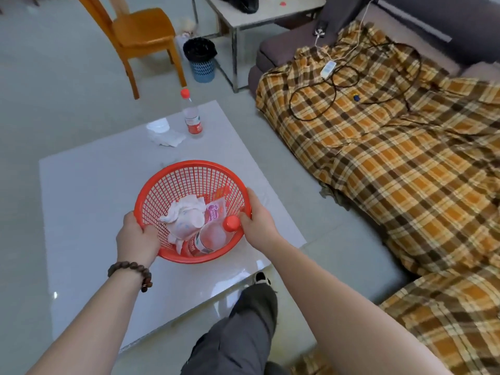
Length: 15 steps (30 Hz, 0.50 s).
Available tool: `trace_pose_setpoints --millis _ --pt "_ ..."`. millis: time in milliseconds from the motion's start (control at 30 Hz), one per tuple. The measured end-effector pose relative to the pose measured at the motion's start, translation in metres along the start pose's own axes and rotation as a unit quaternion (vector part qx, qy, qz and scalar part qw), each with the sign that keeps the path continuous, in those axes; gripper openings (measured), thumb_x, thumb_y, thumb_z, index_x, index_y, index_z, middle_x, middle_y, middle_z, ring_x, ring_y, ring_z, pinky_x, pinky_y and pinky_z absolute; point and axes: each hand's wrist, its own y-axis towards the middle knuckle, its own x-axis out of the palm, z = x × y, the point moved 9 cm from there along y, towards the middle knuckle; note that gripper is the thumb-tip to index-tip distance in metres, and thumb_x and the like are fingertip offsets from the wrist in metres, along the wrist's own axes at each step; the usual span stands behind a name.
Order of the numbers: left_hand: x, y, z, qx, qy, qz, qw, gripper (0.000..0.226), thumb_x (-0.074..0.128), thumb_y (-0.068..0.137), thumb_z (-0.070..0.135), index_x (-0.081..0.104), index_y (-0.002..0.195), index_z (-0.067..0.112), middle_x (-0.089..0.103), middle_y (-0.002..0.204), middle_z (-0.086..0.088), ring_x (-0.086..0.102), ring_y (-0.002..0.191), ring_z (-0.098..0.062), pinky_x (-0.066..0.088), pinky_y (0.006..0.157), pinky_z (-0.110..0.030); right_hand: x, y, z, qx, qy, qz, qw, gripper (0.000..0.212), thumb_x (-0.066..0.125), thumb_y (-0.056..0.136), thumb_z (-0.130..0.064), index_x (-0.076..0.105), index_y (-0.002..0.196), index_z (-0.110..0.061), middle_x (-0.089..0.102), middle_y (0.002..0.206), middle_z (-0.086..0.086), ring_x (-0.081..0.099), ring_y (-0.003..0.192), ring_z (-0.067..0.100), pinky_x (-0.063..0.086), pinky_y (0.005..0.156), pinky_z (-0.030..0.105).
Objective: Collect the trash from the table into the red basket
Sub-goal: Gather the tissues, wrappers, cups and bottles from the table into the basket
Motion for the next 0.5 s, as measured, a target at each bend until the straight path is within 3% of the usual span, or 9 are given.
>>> trace_pose_setpoints --millis 133,267,500 --pt "0.031 0.017 0.013 -0.04 -0.022 0.03 0.998 0.029 0.042 0.09 0.008 0.047 0.118 0.004 0.059 0.114 -0.02 0.055 0.092 -0.036 0.04 0.065 -0.035 -0.021 0.054 -0.003 -0.009 -0.041 -0.034 0.999 0.059 0.046 0.09 -0.012 0.027 0.143 -0.031 0.058 0.127 -0.002 0.056 0.104 0.01 0.045 0.089 0.026" --pt "0.063 0.025 0.033 -0.088 -0.051 0.039 0.994 0.03 0.042 0.091 0.008 0.046 0.12 0.005 0.059 0.115 -0.019 0.056 0.098 -0.038 0.042 0.072 -0.036 -0.048 0.106 -0.007 0.013 -0.092 -0.062 0.994 0.062 0.048 0.09 -0.012 0.026 0.145 -0.03 0.059 0.129 0.003 0.059 0.11 0.02 0.049 0.097 0.042" --pt "0.071 0.034 0.045 -0.17 -0.089 0.089 0.977 0.029 0.042 0.093 0.013 0.043 0.122 0.008 0.058 0.117 -0.017 0.057 0.098 -0.036 0.046 0.071 -0.037 -0.048 0.17 -0.041 -0.027 -0.122 -0.137 0.983 0.055 0.043 0.094 -0.014 0.027 0.142 -0.035 0.054 0.114 -0.012 0.058 0.106 0.014 0.051 0.086 0.027"
